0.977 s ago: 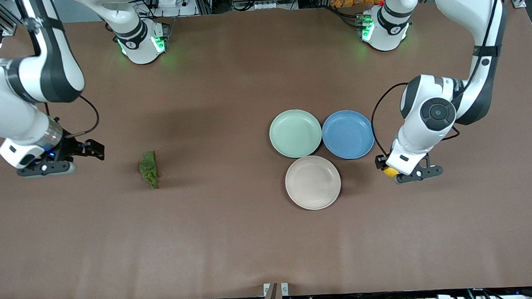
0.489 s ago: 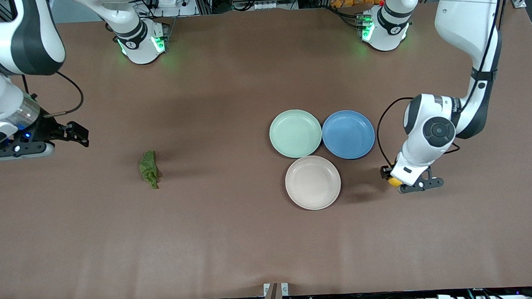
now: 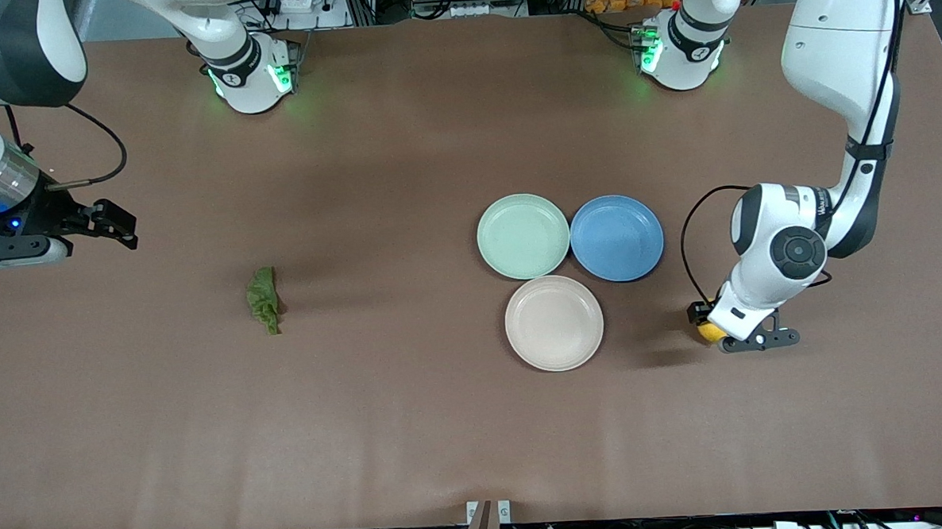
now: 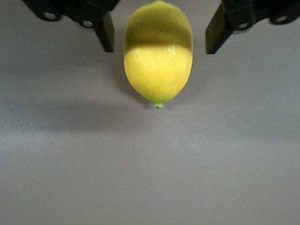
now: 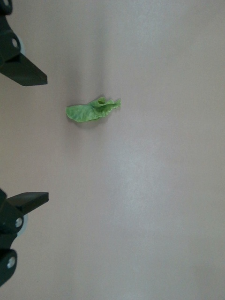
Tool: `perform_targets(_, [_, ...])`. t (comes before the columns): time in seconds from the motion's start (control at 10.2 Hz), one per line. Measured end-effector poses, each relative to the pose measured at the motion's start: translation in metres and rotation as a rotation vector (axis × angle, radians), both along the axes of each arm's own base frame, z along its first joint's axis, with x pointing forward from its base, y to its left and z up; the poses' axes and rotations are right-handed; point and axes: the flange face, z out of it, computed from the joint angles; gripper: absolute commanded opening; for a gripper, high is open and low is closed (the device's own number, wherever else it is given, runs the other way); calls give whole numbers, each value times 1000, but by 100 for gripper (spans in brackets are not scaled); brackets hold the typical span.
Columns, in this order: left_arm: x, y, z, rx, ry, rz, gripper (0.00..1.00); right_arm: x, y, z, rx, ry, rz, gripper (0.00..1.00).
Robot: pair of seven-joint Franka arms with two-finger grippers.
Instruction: Pick lemon and lettuce from plates
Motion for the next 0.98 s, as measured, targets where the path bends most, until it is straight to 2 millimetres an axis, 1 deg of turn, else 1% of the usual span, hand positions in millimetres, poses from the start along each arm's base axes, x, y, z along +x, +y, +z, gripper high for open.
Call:
perform_targets(0.1, [3,0,5,-16,-9,15,100,-1,0,9,-1,-5,-1,100])
perform_targets(0.2, [3,-5,9,-25,-14,13,100,-4,0,21,-1,-4,-2,100])
perform_targets(0.29, [-1,-9,12,-30,-11,8,100,-6,0,34,8,-2,-7,100])
perform_targets(0.39, [-9,-10,16,-32,-5,7,100,-9,2,47,30,1,-11,100])
perform_targets(0.49, [-19,-7,24,-32,-4,10,100,-11,3,59,45,6,-13,100])
perform_targets(0.59, [-30,-3,37,-33,-8,16,100,-13,5,72,53,9,-13,100])
perform_targets(0.68, [-42,6,51,-35,-13,26,100,-16,6,80,55,14,-11,100])
perform_targets(0.78, [-55,11,62,-36,-16,31,100,-18,8,82,56,30,-8,100])
perform_targets(0.98, [-82,14,82,-37,-24,32,100,-23,11,83,57,73,-3,100])
